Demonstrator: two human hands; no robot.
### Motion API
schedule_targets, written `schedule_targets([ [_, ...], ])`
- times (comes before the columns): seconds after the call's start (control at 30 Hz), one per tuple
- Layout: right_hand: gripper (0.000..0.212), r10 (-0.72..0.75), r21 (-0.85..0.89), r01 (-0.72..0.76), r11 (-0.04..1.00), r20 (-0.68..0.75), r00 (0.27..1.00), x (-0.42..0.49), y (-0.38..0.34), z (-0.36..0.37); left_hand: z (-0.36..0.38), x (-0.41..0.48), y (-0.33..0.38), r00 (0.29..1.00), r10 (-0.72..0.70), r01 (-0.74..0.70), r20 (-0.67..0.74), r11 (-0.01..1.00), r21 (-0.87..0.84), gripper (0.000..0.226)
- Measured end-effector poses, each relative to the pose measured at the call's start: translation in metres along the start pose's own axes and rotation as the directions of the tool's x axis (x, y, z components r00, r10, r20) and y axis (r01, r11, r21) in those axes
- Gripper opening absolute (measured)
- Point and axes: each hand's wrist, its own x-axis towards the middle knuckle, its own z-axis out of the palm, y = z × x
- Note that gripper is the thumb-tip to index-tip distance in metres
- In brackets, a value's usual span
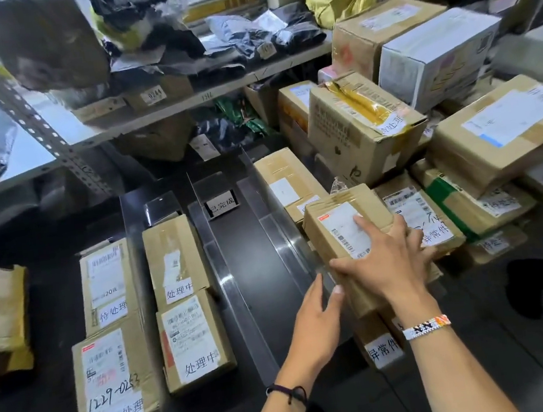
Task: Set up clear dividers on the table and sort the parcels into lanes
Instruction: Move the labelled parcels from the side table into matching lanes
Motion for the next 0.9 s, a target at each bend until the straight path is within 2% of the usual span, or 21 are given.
schedule_targets([
  [0.1, 0.104, -0.003, -0.066, 0.002, 0.998, -0.009, 1.0, 0.007, 0.001, 0.005, 0.002, -0.002, -0.006, 1.0, -0.017, 0.017, 0.008, 1.0, -0.025, 0.065],
  [0.27, 0.109, -0.037, -0.051, 0.039, 0.998, 0.053, 0.998, 0.01, -0.005, 0.03, 0.003, 0.0, -0.003, 0.999, -0.012, 0.013, 0.039, 0.999, -0.041, 0.057],
  [0.47, 0.107, -0.101, -0.077, 0.1, 0.992, -0.003, 0.995, 0.011, -0.004, 0.062, 0.001, 0.003, -0.007, 0.998, -0.005, 0.006, 0.064, 1.0, -0.021, 0.063],
  [0.67, 0.11, -0.09, -0.063, 0.088, 0.994, -0.017, 0.996, 0.019, -0.01, 0.063, -0.007, 0.01, -0.001, 0.998, -0.004, 0.005, 0.062, 1.0, -0.017, 0.048],
  [0.9, 0.107, -0.08, -0.006, 0.08, 0.997, -0.017, 0.997, 0.014, -0.013, 0.055, -0.012, 0.01, 0.0, 0.997, 0.011, -0.008, 0.073, 0.999, -0.034, 0.055],
])
